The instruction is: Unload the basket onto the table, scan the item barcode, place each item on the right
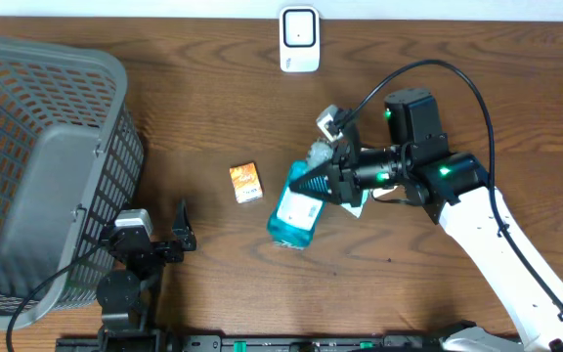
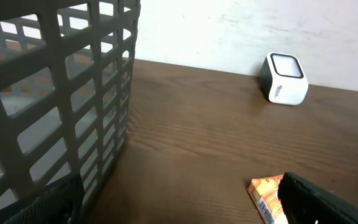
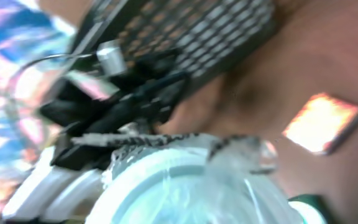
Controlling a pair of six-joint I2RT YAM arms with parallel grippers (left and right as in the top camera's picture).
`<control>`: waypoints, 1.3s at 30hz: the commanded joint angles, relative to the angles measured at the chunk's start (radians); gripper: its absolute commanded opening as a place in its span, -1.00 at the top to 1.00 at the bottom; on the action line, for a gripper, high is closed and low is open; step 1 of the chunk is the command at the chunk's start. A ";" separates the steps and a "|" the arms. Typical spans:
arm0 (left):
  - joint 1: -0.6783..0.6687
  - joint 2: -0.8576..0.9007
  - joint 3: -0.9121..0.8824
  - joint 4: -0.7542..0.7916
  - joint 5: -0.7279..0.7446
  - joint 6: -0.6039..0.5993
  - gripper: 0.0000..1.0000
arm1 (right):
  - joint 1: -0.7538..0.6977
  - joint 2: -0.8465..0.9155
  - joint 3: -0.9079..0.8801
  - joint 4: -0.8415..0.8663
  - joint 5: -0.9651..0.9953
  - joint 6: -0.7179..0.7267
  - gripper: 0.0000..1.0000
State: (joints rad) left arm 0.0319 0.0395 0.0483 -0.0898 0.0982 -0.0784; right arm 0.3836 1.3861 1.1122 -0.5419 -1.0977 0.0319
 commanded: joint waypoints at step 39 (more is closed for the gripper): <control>0.002 -0.001 -0.021 -0.022 0.005 -0.008 -0.95 | 0.108 0.325 0.184 0.456 1.286 -0.347 0.59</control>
State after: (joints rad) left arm 0.0319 0.0395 0.0483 -0.0898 0.0982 -0.0784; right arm 0.4885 1.6375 1.1782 -0.1078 0.0296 -0.2489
